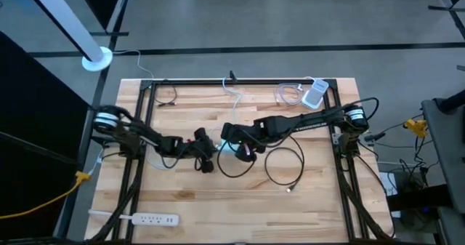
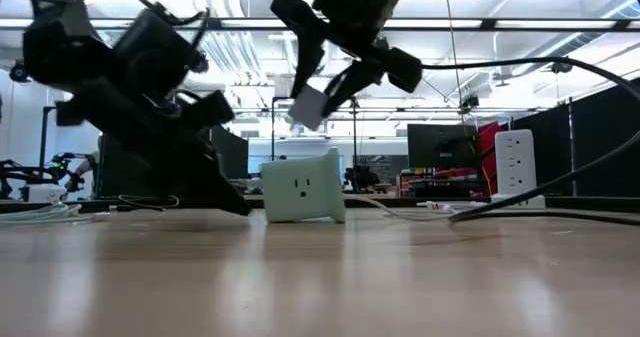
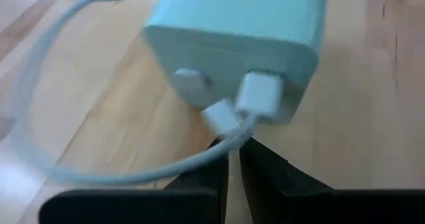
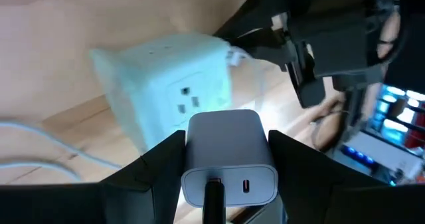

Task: Insert USB
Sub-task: Insert the violet charger adapter into the green outlet

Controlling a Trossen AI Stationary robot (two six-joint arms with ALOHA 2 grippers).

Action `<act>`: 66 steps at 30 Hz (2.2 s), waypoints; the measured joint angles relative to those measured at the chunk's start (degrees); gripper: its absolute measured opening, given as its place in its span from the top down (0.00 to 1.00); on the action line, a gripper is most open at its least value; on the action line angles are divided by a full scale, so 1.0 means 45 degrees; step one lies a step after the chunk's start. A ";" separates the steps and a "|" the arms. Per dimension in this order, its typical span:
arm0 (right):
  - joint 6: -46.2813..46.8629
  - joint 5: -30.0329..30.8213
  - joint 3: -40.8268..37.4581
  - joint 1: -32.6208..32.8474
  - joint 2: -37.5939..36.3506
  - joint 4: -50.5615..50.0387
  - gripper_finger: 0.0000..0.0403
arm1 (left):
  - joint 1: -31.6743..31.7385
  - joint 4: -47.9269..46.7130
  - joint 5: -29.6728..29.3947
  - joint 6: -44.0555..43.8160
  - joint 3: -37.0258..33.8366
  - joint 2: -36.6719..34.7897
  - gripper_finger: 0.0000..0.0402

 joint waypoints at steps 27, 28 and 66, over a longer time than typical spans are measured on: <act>-0.0471 0.2456 0.0816 -0.1188 -0.0071 -0.5072 0.53 | 0.1191 0.0722 0.3973 0.2670 0.4788 0.3998 0.93; -0.0471 0.2438 0.0820 -0.1426 0.0013 -0.4990 0.53 | 0.1179 0.0785 0.3949 0.2498 0.4650 0.3941 0.93; 0.2363 0.0675 0.0797 0.0554 -0.0427 -0.8217 0.53 | 0.1080 0.5280 0.2984 0.0517 0.2176 0.3828 0.93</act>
